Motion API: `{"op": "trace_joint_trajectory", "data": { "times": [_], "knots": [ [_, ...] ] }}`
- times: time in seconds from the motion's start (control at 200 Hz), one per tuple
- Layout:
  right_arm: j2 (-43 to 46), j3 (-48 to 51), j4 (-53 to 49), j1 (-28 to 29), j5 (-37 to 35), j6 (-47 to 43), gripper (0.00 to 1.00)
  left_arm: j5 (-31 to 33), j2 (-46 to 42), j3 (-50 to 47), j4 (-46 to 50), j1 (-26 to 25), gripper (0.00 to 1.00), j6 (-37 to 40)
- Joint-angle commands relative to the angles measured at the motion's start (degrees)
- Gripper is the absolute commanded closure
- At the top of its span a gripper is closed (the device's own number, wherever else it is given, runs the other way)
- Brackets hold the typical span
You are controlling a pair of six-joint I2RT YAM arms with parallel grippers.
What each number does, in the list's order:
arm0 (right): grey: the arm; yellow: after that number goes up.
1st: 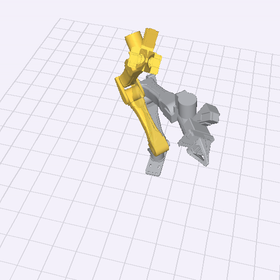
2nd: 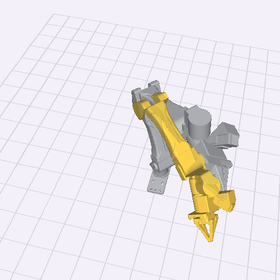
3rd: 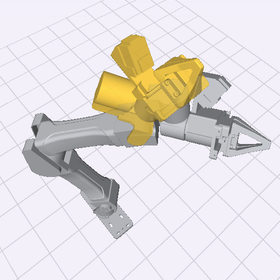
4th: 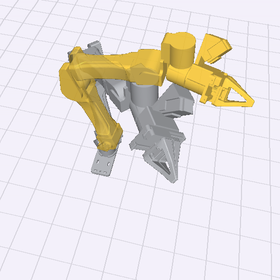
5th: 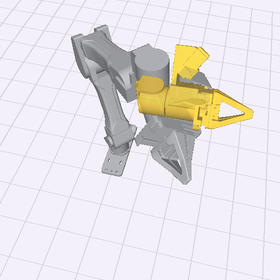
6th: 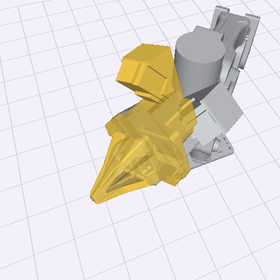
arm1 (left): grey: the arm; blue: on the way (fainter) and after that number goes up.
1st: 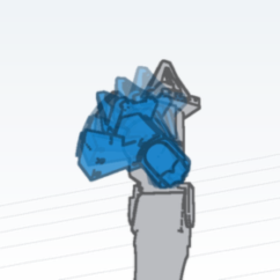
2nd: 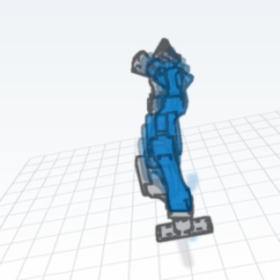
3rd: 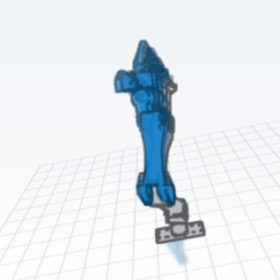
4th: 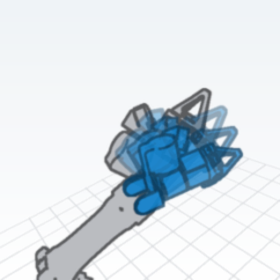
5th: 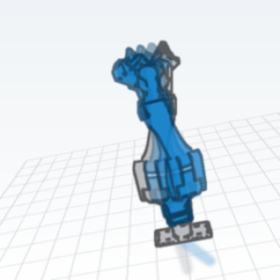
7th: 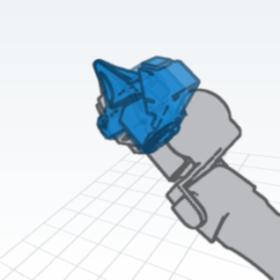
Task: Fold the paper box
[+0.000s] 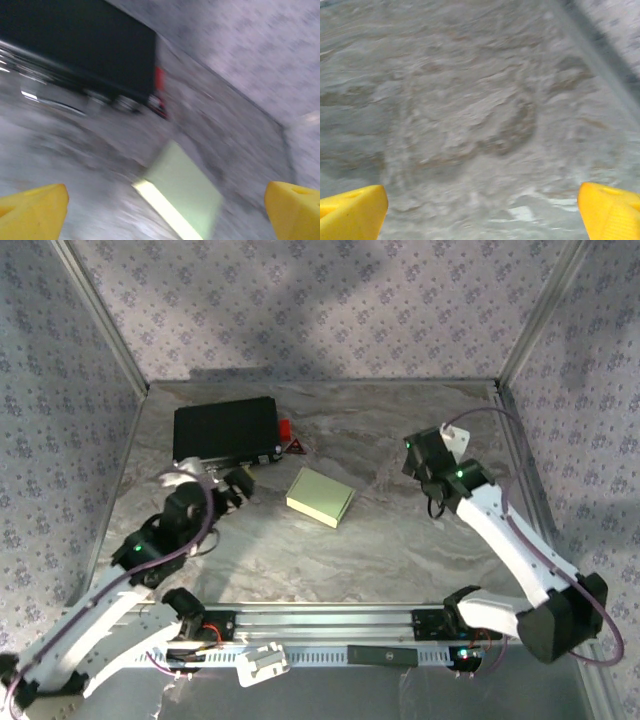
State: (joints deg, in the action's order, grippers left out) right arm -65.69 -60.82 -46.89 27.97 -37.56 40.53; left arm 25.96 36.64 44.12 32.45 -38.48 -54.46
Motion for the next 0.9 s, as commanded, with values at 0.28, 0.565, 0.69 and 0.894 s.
{"op": "trace_joint_trajectory", "data": {
  "times": [0.28, 0.565, 0.69, 0.894],
  "knots": [
    [10.5, 13.5, -2.9, 6.7, -26.4, 9.4, 0.01, 19.9, -6.9, -21.9, -18.1, 13.8, 0.0, 34.7],
    [6.5, 26.4, 3.7, 6.3, -47.3, 29.7, 0.02, 4.5, 2.1, -35.2, -54.4, 25.2, 0.0, 51.0],
    [-4.1, 18.2, -9.0, 8.4, -48.6, 33.7, 0.02, 3.0, 13.1, -35.4, -67.3, 26.2, 0.0, 53.3],
    [-29.1, 4.1, -56.6, 13.2, -59.7, 82.0, 0.02, -0.8, 32.2, -33.2, -83.0, 29.6, 0.0, 52.4]
  ]
}}
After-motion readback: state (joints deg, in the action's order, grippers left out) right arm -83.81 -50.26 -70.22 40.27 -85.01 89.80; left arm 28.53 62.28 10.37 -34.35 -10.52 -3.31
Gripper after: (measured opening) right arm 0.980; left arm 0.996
